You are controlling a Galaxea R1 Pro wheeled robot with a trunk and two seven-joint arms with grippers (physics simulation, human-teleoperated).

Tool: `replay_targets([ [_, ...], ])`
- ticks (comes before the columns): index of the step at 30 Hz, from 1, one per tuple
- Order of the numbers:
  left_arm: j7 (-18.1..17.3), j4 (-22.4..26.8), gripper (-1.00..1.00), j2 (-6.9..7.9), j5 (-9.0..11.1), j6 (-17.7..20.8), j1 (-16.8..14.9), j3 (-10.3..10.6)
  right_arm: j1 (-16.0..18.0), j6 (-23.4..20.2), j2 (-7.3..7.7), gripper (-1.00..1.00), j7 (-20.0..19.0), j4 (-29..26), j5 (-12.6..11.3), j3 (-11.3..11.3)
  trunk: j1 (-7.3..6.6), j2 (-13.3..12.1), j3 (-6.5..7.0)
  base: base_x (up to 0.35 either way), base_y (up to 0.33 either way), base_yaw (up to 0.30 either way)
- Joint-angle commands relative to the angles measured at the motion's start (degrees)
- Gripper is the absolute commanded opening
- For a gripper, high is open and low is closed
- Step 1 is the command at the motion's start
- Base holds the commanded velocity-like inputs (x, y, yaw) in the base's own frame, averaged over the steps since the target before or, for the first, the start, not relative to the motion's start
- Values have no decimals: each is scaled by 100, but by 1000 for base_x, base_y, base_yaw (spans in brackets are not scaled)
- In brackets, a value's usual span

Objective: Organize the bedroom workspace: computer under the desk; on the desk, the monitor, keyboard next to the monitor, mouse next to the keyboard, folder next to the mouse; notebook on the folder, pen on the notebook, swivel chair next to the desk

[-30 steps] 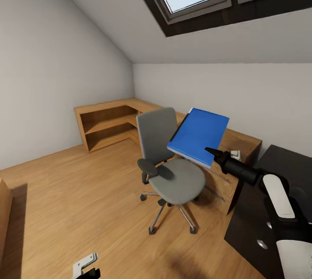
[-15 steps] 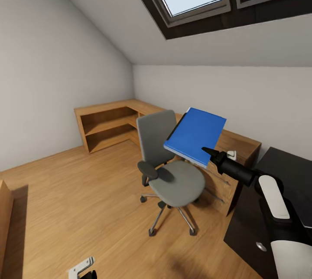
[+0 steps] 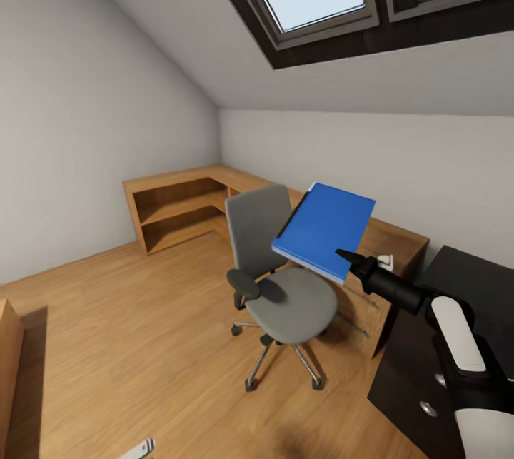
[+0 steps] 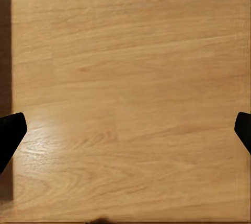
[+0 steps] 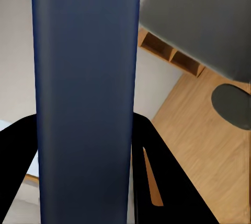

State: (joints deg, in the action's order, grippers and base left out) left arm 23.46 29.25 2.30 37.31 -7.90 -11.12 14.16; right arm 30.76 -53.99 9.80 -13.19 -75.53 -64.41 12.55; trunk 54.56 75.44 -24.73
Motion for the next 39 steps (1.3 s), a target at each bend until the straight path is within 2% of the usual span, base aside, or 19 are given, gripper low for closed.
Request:
replay_targets([
  [1,35,-10,100,-1,55,-39,-4,53,-3,-26,20,-100,-64,-17,60,8,-23,-38,12,0,0,0],
  [12,44,-35,100,-18,60,-48,-4,68,-78,-24,62,-100,-91,-37,60,7,-264,-479,210,0,0,0],
  [23,36,-237,100,-12,59,-44,-4,61,-135,-31,39,-100,-113,-31,39,4,-506,-920,407,0,0,0],
  [35,35,-270,100,-15,66,-29,-4,63,-158,10,48,-100,-361,-5,31,36,-769,-1402,625,0,0,-13],
  [37,35,-270,100,-17,63,-28,-4,69,-158,15,48,-100,-373,17,32,36,-769,-1402,631,0,0,-195],
  [38,35,-270,100,-18,60,-32,-4,83,-158,17,48,-100,-379,48,33,36,-769,-1402,634,0,0,-236],
  [39,35,-270,100,-16,58,-44,-4,231,-160,55,33,-100,-365,143,41,37,-769,-1402,638,0,0,-268],
])
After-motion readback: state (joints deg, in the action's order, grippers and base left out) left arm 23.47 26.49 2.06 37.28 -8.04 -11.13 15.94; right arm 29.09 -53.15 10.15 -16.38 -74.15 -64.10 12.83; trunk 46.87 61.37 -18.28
